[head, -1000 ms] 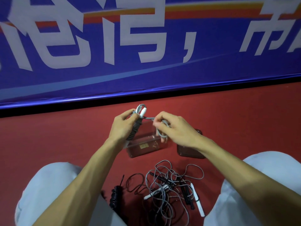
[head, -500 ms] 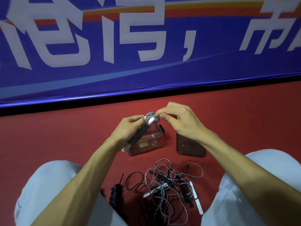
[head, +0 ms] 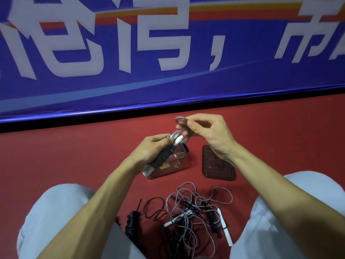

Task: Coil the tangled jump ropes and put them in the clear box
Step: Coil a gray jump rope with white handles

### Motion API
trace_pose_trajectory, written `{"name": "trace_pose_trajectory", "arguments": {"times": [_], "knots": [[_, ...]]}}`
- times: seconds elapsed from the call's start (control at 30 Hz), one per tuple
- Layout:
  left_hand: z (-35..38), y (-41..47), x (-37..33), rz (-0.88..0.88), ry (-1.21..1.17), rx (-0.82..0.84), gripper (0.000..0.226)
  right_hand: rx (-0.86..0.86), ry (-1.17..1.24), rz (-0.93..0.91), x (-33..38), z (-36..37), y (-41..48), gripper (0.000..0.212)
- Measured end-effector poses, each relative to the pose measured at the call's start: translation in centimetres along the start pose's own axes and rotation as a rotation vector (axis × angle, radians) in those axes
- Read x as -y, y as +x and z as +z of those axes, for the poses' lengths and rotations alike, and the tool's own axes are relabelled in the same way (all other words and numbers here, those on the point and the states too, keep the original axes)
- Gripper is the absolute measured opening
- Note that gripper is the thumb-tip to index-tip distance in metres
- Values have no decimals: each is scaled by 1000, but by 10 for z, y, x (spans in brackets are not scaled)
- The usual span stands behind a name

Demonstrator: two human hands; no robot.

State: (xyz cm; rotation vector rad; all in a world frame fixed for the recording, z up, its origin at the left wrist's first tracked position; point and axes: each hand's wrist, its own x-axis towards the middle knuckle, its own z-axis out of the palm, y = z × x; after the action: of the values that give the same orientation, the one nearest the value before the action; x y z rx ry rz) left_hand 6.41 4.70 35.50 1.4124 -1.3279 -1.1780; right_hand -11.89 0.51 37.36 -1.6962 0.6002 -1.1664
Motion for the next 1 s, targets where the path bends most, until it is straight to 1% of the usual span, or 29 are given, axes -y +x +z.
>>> {"name": "trace_pose_trajectory", "arguments": {"times": [0.03, 0.13, 0.17, 0.27, 0.33, 0.5, 0.63, 0.7, 0.8, 0.83, 0.93, 1.0], "knots": [[0, 0, -1, -4, -16, -3, 19, -30, 25, 1, 0, 1, 1, 15], [1, -1, -2, -29, -86, -2, 17, -124, 80, 41, 3, 3, 2, 32], [1, 0, -2, -44, -109, -7, 17, -157, 82, 52, 3, 4, 2, 34], [2, 0, -3, -103, -179, -12, 15, -237, -50, 61, 3, 4, 3, 27], [3, 0, -3, -126, -245, 4, 18, -269, -174, 47, 0, 3, 4, 20], [9, -4, -8, -57, -290, 33, 24, -274, -527, -74, -12, 2, 3, 10], [12, -7, -10, -48, -293, -1, 24, -271, -706, -221, -16, 3, 3, 8], [15, -6, -9, -31, -286, -44, 22, -284, -769, -278, -18, 4, 3, 8], [18, -6, -8, 25, -192, -117, 19, -303, -815, -329, -20, 7, 2, 9], [19, -7, -9, 22, -180, -143, 21, -304, -824, -344, -20, 8, 1, 9], [21, -9, -11, -42, -212, -212, 38, -287, -846, -384, -22, 12, -2, 7], [22, -11, -12, -78, -259, -220, 38, -279, -860, -400, -23, 14, -3, 6]]}}
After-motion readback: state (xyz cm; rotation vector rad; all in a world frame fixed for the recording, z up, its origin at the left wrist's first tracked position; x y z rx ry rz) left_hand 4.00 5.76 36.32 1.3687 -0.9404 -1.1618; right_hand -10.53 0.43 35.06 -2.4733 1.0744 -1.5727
